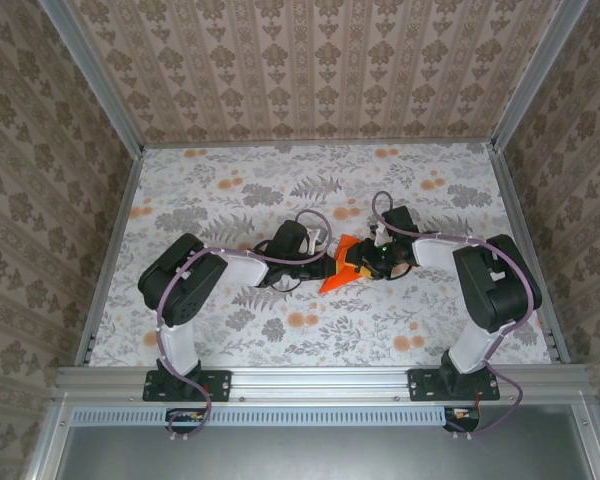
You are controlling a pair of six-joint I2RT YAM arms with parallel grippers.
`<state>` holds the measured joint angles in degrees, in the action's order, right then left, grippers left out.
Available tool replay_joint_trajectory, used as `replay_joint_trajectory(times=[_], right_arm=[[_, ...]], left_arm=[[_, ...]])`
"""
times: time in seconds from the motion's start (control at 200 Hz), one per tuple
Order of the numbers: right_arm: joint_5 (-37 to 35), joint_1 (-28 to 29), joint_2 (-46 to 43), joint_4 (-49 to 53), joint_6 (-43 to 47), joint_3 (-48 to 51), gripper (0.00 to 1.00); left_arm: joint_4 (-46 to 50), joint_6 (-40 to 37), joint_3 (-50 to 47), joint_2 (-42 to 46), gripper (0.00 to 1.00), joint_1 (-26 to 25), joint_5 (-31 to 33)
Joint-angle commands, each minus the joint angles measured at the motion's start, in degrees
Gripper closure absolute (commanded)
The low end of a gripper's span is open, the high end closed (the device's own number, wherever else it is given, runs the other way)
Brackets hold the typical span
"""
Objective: Fold a paper plane with a square sheet of paper (pick it up from the middle)
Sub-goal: Fourth fold the wing at the center of the table.
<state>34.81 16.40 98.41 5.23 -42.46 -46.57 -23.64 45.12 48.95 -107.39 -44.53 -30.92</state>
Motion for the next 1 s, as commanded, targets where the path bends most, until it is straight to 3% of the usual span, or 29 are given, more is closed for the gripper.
replay_joint_trajectory(times=[0.0, 0.995], right_arm=[[-0.7, 0.2, 0.7, -0.8, -1.3, -1.9, 0.51], [-6.1, 0.2, 4.3, 6.0, -1.4, -4.1, 0.52]], left_arm=[[-1.1, 1.0, 0.6, -1.5, 0.93, 0.3, -1.7], [-7.1, 5.5, -1.8, -2.3, 0.92, 1.4, -3.2]])
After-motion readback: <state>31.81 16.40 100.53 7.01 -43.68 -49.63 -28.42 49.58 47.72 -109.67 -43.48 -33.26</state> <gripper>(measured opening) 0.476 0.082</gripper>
